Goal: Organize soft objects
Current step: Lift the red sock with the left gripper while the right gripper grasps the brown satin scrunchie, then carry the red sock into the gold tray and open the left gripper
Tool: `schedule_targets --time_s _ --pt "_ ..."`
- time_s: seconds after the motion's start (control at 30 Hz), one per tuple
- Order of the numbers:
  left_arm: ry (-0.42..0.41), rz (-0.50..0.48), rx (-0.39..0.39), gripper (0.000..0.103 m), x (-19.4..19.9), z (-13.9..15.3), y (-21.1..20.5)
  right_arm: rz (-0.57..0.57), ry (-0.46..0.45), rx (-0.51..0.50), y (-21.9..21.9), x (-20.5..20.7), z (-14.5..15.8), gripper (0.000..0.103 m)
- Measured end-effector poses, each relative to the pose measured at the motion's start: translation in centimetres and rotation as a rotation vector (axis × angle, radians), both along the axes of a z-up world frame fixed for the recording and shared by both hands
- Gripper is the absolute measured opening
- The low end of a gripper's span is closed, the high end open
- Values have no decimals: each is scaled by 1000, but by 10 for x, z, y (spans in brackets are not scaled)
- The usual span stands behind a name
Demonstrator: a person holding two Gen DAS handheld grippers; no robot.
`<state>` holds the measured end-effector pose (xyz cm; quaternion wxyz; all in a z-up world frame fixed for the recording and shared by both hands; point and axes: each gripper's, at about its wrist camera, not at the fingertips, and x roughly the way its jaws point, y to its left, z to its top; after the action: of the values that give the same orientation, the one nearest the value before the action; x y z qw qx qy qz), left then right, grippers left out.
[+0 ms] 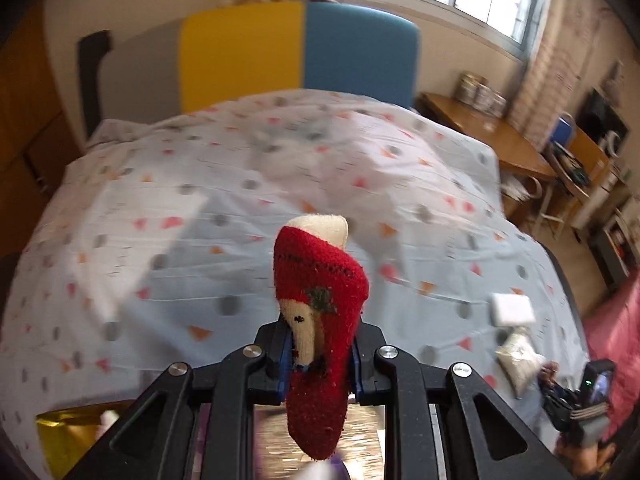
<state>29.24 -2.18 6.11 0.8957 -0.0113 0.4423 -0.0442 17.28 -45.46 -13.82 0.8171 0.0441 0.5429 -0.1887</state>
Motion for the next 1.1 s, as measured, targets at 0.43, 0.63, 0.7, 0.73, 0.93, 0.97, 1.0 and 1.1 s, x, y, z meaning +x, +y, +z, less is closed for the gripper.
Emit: schedule_targets --time_s 0.43,0.63,0.7,0.73,0.93,0.97,1.0,1.1 --pt "-28 232 -107 22 -146 -34 207 34 7 -74 17 -5 2 18" --pt "-6 372 -169 22 -227 -69 273 69 15 -142 29 -5 0 17" --pt "3 411 -190 23 -251 -79 288 84 22 -167 33 -5 -1 17" --pt "11 421 -198 23 -260 -84 293 87 25 -177 35 -5 -1 17" --pt "88 442 -189 23 -300 -122 300 62 49 -194 39 -3 1 15" --pt "96 454 -189 23 -303 -127 300 47 53 -188 38 -3 2 15" --pt "107 460 -196 23 -307 -134 299 28 58 -176 37 -3 4 15" --pt "135 443 -174 25 -308 -148 289 -31 56 -110 31 -8 10 15"
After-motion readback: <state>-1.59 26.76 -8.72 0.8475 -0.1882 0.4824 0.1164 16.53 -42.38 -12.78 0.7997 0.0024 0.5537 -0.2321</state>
